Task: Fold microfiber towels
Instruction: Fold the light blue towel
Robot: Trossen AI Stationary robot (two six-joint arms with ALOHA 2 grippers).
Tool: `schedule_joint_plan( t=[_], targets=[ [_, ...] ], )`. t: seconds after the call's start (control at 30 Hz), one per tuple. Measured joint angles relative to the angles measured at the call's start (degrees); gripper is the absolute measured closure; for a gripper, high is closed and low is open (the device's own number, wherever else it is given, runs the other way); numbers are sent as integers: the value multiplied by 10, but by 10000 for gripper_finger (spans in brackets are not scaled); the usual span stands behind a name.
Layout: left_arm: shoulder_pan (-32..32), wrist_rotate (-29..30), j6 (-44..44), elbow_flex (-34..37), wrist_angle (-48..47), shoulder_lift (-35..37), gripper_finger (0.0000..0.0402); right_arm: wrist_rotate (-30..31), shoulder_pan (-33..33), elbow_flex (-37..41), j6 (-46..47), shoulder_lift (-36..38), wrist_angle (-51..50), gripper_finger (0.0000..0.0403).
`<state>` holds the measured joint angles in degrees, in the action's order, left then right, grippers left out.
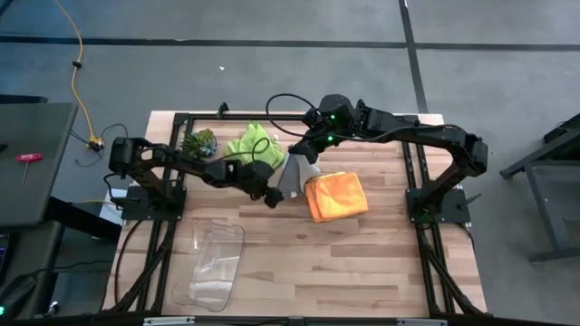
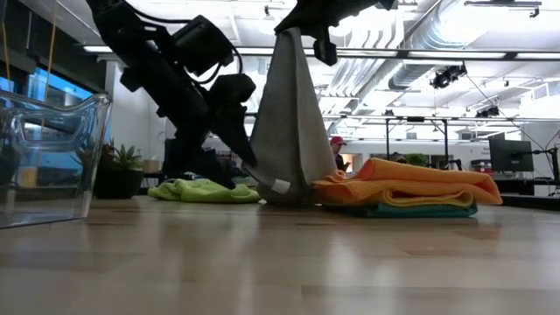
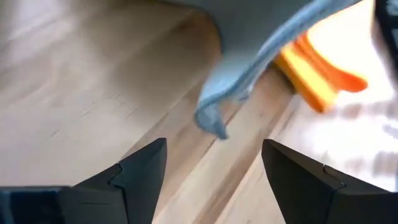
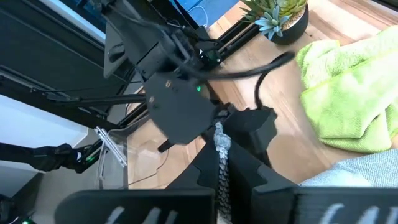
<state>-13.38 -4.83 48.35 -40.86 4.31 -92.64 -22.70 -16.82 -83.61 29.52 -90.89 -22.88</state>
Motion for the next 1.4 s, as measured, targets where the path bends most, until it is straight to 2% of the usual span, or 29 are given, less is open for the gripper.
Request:
schedule_joint_plan(
  t=[0.2, 0.33, 0.47, 0.8, 1.07, 1.2, 1.4],
  targets=[
    [6, 71, 23, 0, 6, 0, 182, 0, 0, 0, 0, 0, 0, 403],
    [7, 58, 36, 0, 38, 0, 203, 0, 0, 0, 0, 0, 0, 403],
    [12, 38, 40, 0, 25, 0, 213, 0, 0, 0, 0, 0, 0, 403],
    [18, 85, 51, 0, 0, 0, 240, 0, 0, 0, 0, 0, 0, 403],
    [19, 84, 50, 0, 3, 0, 275, 0, 0, 0, 0, 0, 0, 403],
    [18, 90, 50, 0, 3, 0, 300, 0, 0, 0, 0, 0, 0, 403],
    [18, 92, 45, 0, 11, 0, 362, 0, 0, 0, 0, 0, 0, 403]
  ],
)
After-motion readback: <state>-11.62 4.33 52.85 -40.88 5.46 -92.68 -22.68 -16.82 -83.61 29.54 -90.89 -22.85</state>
